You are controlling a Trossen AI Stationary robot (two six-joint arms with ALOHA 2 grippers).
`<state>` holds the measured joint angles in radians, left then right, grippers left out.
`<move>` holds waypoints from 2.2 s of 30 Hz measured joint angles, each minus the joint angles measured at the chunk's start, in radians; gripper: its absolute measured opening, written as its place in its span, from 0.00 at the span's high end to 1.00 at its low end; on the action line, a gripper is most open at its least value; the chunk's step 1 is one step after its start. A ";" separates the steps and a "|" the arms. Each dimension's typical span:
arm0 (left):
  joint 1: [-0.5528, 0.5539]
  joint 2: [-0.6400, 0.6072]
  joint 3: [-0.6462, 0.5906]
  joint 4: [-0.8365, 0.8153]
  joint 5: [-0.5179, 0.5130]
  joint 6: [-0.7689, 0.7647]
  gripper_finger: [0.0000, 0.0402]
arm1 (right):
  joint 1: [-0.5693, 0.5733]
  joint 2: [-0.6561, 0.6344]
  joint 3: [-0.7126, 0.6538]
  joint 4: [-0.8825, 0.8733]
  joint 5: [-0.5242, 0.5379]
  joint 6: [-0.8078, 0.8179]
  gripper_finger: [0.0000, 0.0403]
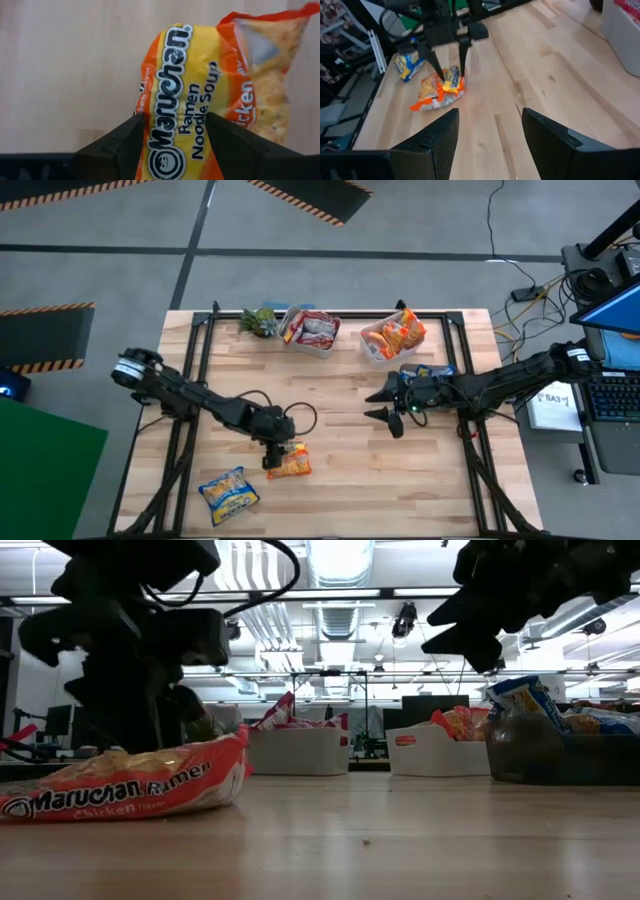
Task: Sort Maruchan noodles
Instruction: Put the orange noodle pack into the white bin
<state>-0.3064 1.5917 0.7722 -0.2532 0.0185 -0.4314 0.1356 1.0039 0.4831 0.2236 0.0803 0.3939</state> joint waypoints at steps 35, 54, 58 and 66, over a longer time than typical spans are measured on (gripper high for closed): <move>-0.041 0.057 0.088 -0.118 -0.165 0.189 0.49 | -0.032 0.574 0.331 -0.012 -0.088 0.420 0.49; -0.041 0.057 0.050 -0.065 -0.221 0.118 0.49 | -0.041 0.927 0.637 -0.012 -0.194 0.368 0.49; -0.041 0.057 0.050 -0.060 -0.220 0.116 0.49 | -0.048 0.970 0.676 -0.008 -0.195 0.355 0.50; -0.041 0.057 0.049 -0.055 -0.221 0.115 0.49 | -0.057 0.982 0.682 -0.003 -0.216 0.324 0.70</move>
<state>-0.3473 1.6489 0.8215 -0.3078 -0.2022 -0.3161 0.0791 1.9858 1.1654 0.2202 -0.1353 0.7183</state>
